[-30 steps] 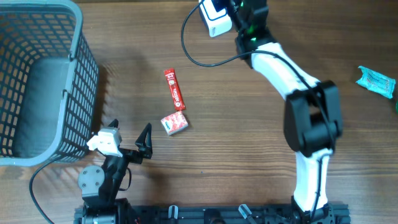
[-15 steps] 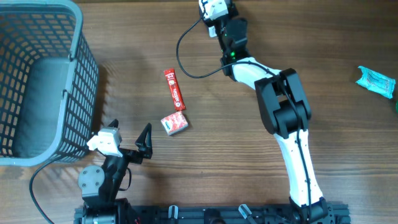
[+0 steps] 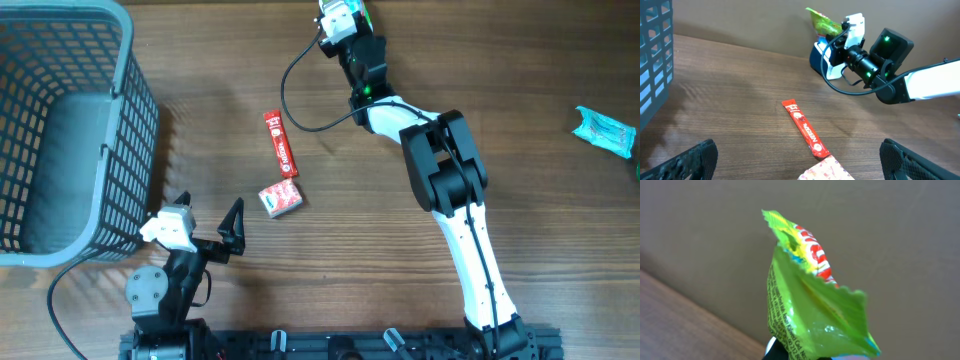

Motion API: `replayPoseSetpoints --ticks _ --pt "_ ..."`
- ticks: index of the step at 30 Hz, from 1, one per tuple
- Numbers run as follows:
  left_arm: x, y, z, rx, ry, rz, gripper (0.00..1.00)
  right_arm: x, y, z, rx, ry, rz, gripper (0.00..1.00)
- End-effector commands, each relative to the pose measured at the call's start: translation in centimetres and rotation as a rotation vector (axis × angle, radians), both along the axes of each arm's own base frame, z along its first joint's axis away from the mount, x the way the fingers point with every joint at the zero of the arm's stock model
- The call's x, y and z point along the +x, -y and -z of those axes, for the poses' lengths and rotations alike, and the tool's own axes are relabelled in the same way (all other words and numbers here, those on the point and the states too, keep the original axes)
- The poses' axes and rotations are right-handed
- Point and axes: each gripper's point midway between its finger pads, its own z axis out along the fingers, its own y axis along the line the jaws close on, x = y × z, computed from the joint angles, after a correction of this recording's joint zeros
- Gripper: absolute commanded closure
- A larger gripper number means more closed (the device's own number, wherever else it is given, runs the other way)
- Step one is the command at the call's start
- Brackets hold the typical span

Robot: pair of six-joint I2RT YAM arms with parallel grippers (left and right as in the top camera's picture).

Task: Scan the item barcode
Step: 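Lift the Haribo bag and hold its back toward the scanner, then carry the Haribo bag right and drop it at the table edge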

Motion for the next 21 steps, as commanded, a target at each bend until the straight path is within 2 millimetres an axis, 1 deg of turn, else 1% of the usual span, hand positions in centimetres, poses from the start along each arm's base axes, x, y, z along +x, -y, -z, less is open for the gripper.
replayPoseSetpoints --ticks 1,3,5,7,8,9,10,12,13,14,15,16,17,18,19,21 --pt "0.0 -0.1 0.1 0.015 0.002 -0.004 0.0 -0.2 -1.3 1.5 0.02 -0.048 -0.069 0.95" --pt "0.0 -0.1 0.1 0.015 0.002 -0.004 0.0 -0.4 -1.6 1.2 0.024 -0.04 -0.077 0.95" --pt "0.0 -0.1 0.1 0.015 0.002 -0.004 0.0 -0.4 -1.7 0.2 0.034 -0.027 -0.08 0.96" --pt "0.0 -0.1 0.1 0.015 0.002 -0.004 0.0 -0.2 -1.2 -2.1 0.045 -0.008 -0.046 0.96" --pt "0.0 -0.1 0.1 0.015 0.002 -0.004 0.0 -0.1 -0.6 -4.2 0.041 0.008 -0.011 0.96" --pt "0.0 -0.1 0.1 0.015 0.002 -0.004 0.0 0.1 0.0 -5.7 0.027 0.018 0.028 0.96" --pt "0.0 -0.1 0.1 0.015 0.002 -0.004 0.0 0.2 1.0 -7.7 0.001 0.027 0.085 0.96" --pt "0.0 -0.1 0.1 0.015 0.002 -0.004 0.0 0.0 3.5 -11.3 -0.066 0.016 0.227 0.96" --pt "0.0 -0.1 0.1 0.015 0.002 -0.004 0.0 -0.4 5.7 -13.5 -0.111 -0.008 0.327 0.96" --pt "0.0 -0.1 0.1 0.015 0.002 -0.004 0.0 -0.9 8.1 -15.3 -0.139 -0.033 0.425 0.96" --pt "0.0 -0.1 0.1 0.015 0.002 -0.004 0.0 -1.3 10.0 -16.3 -0.158 -0.054 0.496 0.96" --pt "0.0 -0.1 0.1 0.015 0.002 -0.004 0.0 -2.0 12.6 -17.6 -0.177 -0.083 0.586 0.96" --pt "0.0 -0.1 0.1 0.015 0.002 -0.004 0.0 -2.4 14.5 -18.1 -0.189 -0.109 0.644 0.96" --pt "0.0 -0.1 0.1 0.015 0.002 -0.004 0.0 -3.3 17.8 -18.3 -0.224 -0.17 0.735 0.96" --pt "0.0 -0.1 0.1 0.015 0.002 -0.004 0.0 -3.8 20.1 -18.2 -0.245 -0.213 0.788 0.96" --pt "0.0 -0.1 0.1 0.015 0.002 -0.004 0.0 -5.1 25.9 -16.6 -0.268 -0.333 0.919 0.96"
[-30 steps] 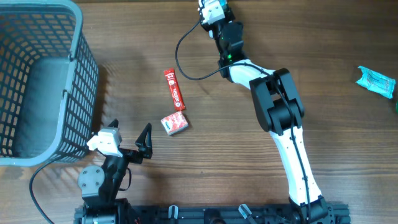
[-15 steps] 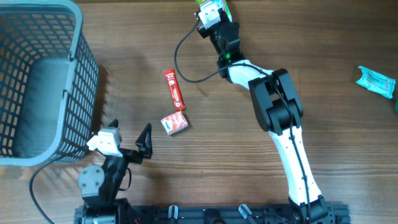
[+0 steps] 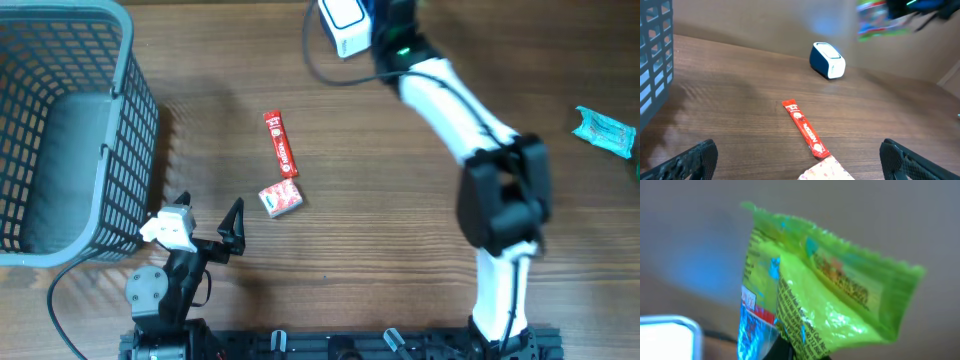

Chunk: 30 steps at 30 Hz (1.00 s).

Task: Scan the item barcode
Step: 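Carry the Haribo bag right and drop it at the table edge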

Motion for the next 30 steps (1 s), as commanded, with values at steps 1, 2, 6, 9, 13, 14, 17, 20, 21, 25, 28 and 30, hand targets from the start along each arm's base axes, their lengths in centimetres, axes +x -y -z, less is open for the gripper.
replayPoseSetpoints --ticks 1,2,6,9,13,14,17,20,21,25,28,30 --pt "0.0 -0.1 0.1 0.015 0.002 -0.005 0.0 -2.7 13.8 -0.6 -0.03 -0.079 0.41 0.96" --pt "0.0 -0.1 0.1 0.015 0.002 -0.004 0.0 -3.7 17.5 1.2 -0.011 -0.143 0.492 0.96" --pt "0.0 -0.1 0.1 0.015 0.002 -0.004 0.0 -7.0 26.5 8.5 0.232 -0.316 0.622 0.96" --pt "0.0 -0.1 0.1 0.015 0.002 -0.004 0.0 -9.2 31.0 12.4 0.344 -0.375 0.669 0.96" --pt "0.0 -0.1 0.1 0.015 0.002 -0.004 0.0 -14.0 37.5 16.7 0.346 -0.44 0.797 0.96" --pt "0.0 -0.1 0.1 0.015 0.002 -0.004 0.0 -14.9 38.5 17.4 0.344 -0.455 0.817 0.96" --pt "0.0 -0.1 0.1 0.015 0.002 -0.004 0.0 -16.4 40.3 17.8 0.353 -0.459 0.857 0.92" --pt "0.0 -0.1 0.1 0.015 0.002 -0.004 0.0 -14.9 38.5 14.8 0.381 -0.41 0.779 0.09" --pt "0.0 -0.1 0.1 0.015 0.002 -0.004 0.0 -13.9 36.8 13.2 0.406 -0.39 0.709 0.0" --pt "0.0 -0.1 0.1 0.015 0.002 -0.004 0.0 -11.3 19.2 5.8 0.631 -0.437 0.068 0.0" --pt "0.0 -0.1 0.1 0.015 0.002 -0.004 0.0 -15.5 4.6 4.1 0.82 -0.656 -0.427 0.0" --pt "0.0 -0.1 0.1 0.015 0.002 -0.005 0.0 -18.3 -1.9 4.1 0.902 -0.776 -0.651 0.0"
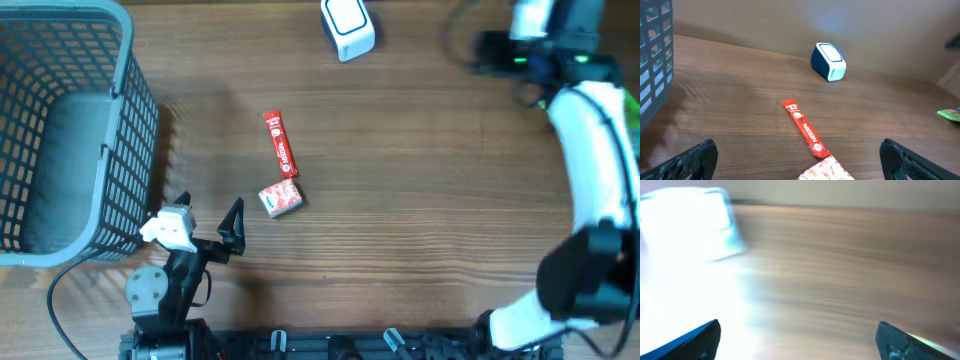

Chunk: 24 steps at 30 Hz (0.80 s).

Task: Scan the item barcode
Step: 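Carry the Haribo bag right and drop it at the table edge, then reach to the pink Kleenex tissue pack and grasp it with right gripper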

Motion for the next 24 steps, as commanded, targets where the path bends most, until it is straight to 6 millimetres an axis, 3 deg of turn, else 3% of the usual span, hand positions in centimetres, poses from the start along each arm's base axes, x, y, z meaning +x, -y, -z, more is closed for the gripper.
replayPoseSetpoints --ticks 1,3,4,6,8,12,14,17,21,24 --pt "0.0 -0.1 0.1 0.015 0.002 -0.004 0.0 -5.8 -16.0 -0.7 0.43 -0.105 -0.535 0.0" --pt "0.0 -0.1 0.1 0.015 0.002 -0.004 0.0 -6.8 -19.9 3.4 0.359 -0.213 -0.529 0.0" --pt "0.0 -0.1 0.1 0.015 0.002 -0.004 0.0 -6.9 -21.2 6.8 0.267 -0.301 -0.42 0.0" --pt "0.0 -0.1 0.1 0.015 0.002 -0.004 0.0 -8.3 -23.5 10.0 0.175 -0.371 -0.396 0.0" --pt "0.0 -0.1 0.1 0.015 0.002 -0.004 0.0 -10.8 -26.7 11.5 0.166 -0.44 -0.433 0.0" --pt "0.0 -0.1 0.1 0.016 0.002 -0.005 0.0 -14.6 -30.6 12.3 0.193 -0.52 -0.53 0.0" --pt "0.0 -0.1 0.1 0.015 0.002 -0.004 0.0 -16.8 -31.0 13.9 0.136 -0.581 -0.585 0.01" --pt "0.0 -0.1 0.1 0.016 0.002 -0.005 0.0 -17.9 -29.9 16.3 0.059 -0.644 -0.591 0.12" --pt "-0.1 0.6 0.1 0.015 0.002 0.026 0.0 -19.4 -28.9 19.4 0.038 -0.692 -0.582 0.13" --pt "-0.1 0.8 0.1 0.015 0.002 0.036 0.0 -19.7 -28.8 20.4 0.046 -0.687 -0.588 0.09"
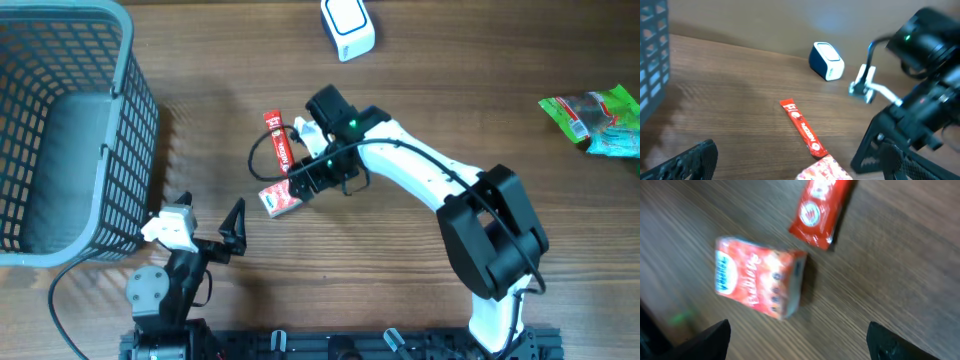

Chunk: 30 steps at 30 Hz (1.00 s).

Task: Scan the item barcode
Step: 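Reach to the pink Kleenex tissue pack and grasp it with right gripper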

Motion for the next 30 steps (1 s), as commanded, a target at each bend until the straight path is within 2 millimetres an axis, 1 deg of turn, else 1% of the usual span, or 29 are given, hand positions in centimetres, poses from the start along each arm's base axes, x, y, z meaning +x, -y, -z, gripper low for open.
replayPoseSetpoints --ticks 1,4,8,13,14,16,17,19,21,22,23,26,28,30 --pt "-0.1 0.4 0.1 0.015 0.002 0.019 0.0 -0.8 0.5 2.3 -0.02 -0.009 -0.022 0.07" --pt "-0.1 0.4 0.1 0.015 0.002 0.019 0.0 -1.1 -0.7 2.4 0.06 -0.014 -0.06 0.06" --pt "-0.1 0.4 0.1 0.015 0.002 0.019 0.0 -0.8 -1.4 3.3 0.089 -0.018 -0.065 0.05" --pt "-0.1 0.4 0.1 0.015 0.002 0.019 0.0 -1.3 -3.0 3.6 0.181 -0.062 -0.091 0.06" --pt "-0.1 0.4 0.1 0.015 0.002 0.019 0.0 -1.5 -3.1 4.0 0.178 -0.071 -0.092 0.09" --pt "-0.1 0.4 0.1 0.015 0.002 0.019 0.0 -2.0 -3.0 4.7 0.161 -0.104 -0.077 0.23" --pt "-0.1 0.4 0.1 0.015 0.002 0.019 0.0 -2.3 -2.8 5.0 0.15 -0.121 -0.071 0.38" --pt "-0.1 0.4 0.1 0.015 0.002 0.019 0.0 -2.5 -2.6 5.4 0.132 -0.132 -0.067 0.57" --pt "-0.1 0.4 0.1 0.015 0.002 0.019 0.0 -2.2 -2.3 5.8 0.103 -0.139 -0.02 0.79" --pt "-0.1 0.4 0.1 0.015 0.002 0.019 0.0 -2.0 -2.3 5.8 0.102 -0.134 -0.012 0.89" --pt "-0.1 0.4 0.1 0.015 0.002 0.019 0.0 -1.8 -2.5 5.8 0.11 -0.125 -0.012 0.96" --pt "-0.1 0.4 0.1 0.015 0.002 0.019 0.0 -0.9 -3.1 5.4 0.141 -0.087 -0.01 0.96" --pt "-0.1 0.4 0.1 0.015 0.002 0.019 0.0 -0.6 -3.3 4.5 0.163 -0.049 -0.063 0.96" --pt "-0.1 0.4 0.1 0.015 0.002 0.019 0.0 -0.6 -3.0 3.3 0.17 -0.006 -0.121 0.96"
